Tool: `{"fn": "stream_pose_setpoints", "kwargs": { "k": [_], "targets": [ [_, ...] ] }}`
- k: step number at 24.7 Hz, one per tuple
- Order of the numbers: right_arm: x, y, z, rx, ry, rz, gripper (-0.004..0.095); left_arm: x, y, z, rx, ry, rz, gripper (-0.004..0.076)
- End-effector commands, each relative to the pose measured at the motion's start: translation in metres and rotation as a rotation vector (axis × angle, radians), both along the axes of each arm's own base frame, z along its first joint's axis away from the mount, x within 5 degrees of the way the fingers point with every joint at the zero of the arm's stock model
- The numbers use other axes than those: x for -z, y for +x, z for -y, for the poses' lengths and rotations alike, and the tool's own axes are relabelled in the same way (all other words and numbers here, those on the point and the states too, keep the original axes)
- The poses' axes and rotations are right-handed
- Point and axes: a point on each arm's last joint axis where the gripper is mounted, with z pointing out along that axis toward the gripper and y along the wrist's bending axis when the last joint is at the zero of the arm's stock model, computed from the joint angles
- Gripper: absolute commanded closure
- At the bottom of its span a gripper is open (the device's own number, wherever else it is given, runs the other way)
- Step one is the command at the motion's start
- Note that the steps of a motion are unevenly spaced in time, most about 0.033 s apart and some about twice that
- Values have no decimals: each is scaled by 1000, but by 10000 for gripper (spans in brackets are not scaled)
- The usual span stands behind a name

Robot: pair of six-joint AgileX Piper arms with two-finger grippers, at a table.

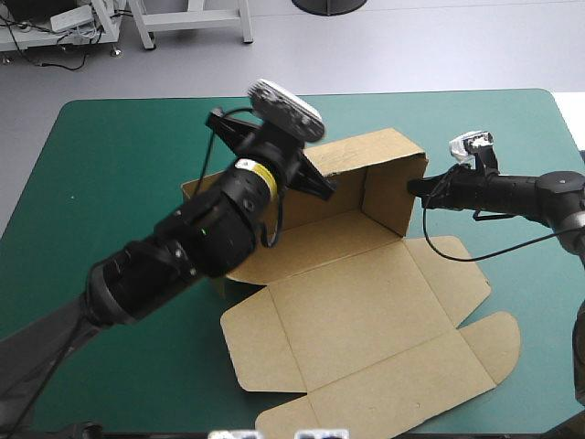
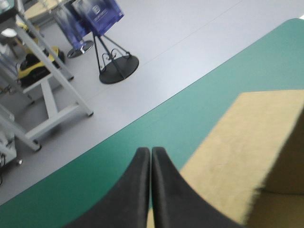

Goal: Fold the box

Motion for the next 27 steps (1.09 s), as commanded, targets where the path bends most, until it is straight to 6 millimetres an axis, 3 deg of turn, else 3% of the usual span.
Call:
{"fn": "stream_pose_setpoints", "kwargs": {
  "k": [1, 3, 9, 15, 19, 23, 27],
  "targets": [
    [-32, -11, -6, -13, 56, 44, 910, -33, 19, -44, -71, -83, 40, 729],
    [-37, -17, -4, -5, 17, 6, 910, -32, 43, -76, -173, -90, 9, 729],
    [-57, -31, -2, 9, -69, -18, 910, -22, 76, -128, -263, -111, -109, 729],
    [-84, -44, 2, 18, -164, -76, 910, -15, 94, -184, -344, -192, -210, 729],
    [-103, -50, 9, 18, -275, -161, 913, 1, 104, -228, -412, -180, -339, 729],
    [-110, -47, 14, 58, -315, -179, 912, 27, 114, -238, -372, -110, -504, 729],
    [-93, -32, 15, 58, -301, -248, 912, 45, 122, -237, -356, -74, -594, 729]
  ]
}}
